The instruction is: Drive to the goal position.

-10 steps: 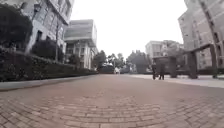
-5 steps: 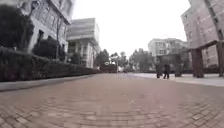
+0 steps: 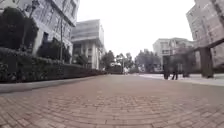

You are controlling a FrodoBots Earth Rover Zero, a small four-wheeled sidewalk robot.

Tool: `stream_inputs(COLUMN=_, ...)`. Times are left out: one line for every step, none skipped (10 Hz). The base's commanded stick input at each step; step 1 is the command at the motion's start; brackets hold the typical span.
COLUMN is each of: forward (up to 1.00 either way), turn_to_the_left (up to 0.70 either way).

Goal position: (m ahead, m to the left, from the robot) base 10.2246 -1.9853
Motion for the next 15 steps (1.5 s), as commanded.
stream_inputs(forward=0.7, turn_to_the_left=0.0)
stream_inputs(forward=0.7, turn_to_the_left=0.0)
stream_inputs(forward=0.7, turn_to_the_left=0.0)
stream_inputs(forward=0.7, turn_to_the_left=0.0)
stream_inputs(forward=0.7, turn_to_the_left=0.0)
stream_inputs(forward=0.7, turn_to_the_left=0.0)
stream_inputs(forward=0.7, turn_to_the_left=0.0)
stream_inputs(forward=0.7, turn_to_the_left=0.0)
stream_inputs(forward=0.7, turn_to_the_left=0.0)
stream_inputs(forward=0.7, turn_to_the_left=0.0)
stream_inputs(forward=0.7, turn_to_the_left=0.0)
stream_inputs(forward=0.7, turn_to_the_left=0.0)
stream_inputs(forward=0.7, turn_to_the_left=0.0)
stream_inputs(forward=0.7, turn_to_the_left=0.0)
stream_inputs(forward=0.7, turn_to_the_left=0.0)
